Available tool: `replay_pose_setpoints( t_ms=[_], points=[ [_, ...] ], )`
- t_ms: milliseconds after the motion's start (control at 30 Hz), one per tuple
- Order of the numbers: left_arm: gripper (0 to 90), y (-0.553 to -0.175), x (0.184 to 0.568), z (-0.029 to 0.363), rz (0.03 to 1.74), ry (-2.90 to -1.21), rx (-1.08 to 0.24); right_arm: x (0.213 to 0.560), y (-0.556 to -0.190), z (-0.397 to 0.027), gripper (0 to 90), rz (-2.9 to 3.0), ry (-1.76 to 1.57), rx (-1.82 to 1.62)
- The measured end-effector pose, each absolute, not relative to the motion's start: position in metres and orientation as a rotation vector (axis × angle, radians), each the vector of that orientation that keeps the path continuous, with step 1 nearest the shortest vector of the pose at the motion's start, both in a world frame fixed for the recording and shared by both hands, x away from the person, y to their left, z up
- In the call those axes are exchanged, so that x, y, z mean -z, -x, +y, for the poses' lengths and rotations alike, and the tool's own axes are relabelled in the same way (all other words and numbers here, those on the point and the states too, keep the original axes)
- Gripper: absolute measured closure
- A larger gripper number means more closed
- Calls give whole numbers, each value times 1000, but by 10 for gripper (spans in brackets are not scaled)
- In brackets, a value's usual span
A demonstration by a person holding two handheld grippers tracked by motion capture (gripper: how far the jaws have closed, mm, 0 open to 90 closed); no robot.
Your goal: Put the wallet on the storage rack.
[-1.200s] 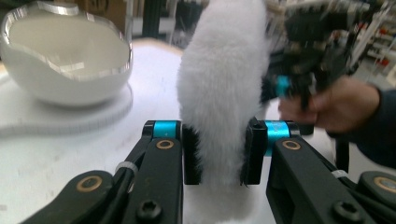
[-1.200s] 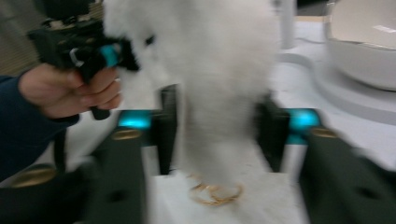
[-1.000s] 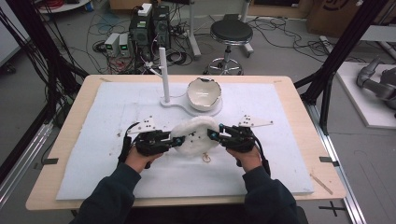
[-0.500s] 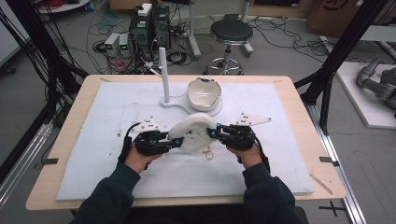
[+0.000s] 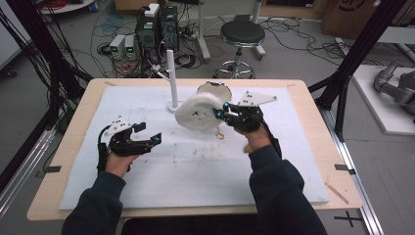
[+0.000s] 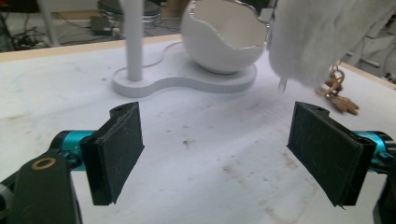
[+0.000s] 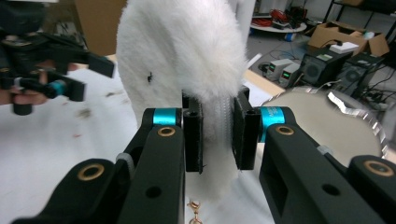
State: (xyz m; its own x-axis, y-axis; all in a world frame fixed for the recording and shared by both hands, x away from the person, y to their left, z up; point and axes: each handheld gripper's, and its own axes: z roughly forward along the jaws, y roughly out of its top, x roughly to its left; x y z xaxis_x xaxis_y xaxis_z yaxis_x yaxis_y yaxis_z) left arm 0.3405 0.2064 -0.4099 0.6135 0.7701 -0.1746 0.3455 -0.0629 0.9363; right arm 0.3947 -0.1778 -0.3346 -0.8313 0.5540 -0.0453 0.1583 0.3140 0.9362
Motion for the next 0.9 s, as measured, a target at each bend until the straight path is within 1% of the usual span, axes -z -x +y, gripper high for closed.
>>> replay_pose_setpoints(
  t_ms=[67,100,167,200,267,600,800,900],
  points=[
    [177,-341,412,211,952,-1646,-442,331,-399,-176,780,2230,-630,-1513],
    [177,-341,413,212,955,-1647,-439,323,-412,-172,779,2234,-634,-1486],
    [184,-340,415,212,955,-1655,-424,316,-424,-169,779,2229,-633,-1467],
    [184,-340,416,211,947,-1660,-422,316,-424,-169,779,2229,-633,-1467],
    [184,-339,417,210,934,-1671,-419,308,-438,-167,779,2215,-635,-1450],
    [184,-342,420,212,948,-1663,-410,287,-474,-164,778,2183,-594,-1321],
    [184,-342,422,211,948,-1668,-398,287,-485,-172,778,2165,-582,-1216],
    [185,-342,422,212,952,-1666,-397,294,-487,-177,777,2188,-559,-1082]
  ],
)
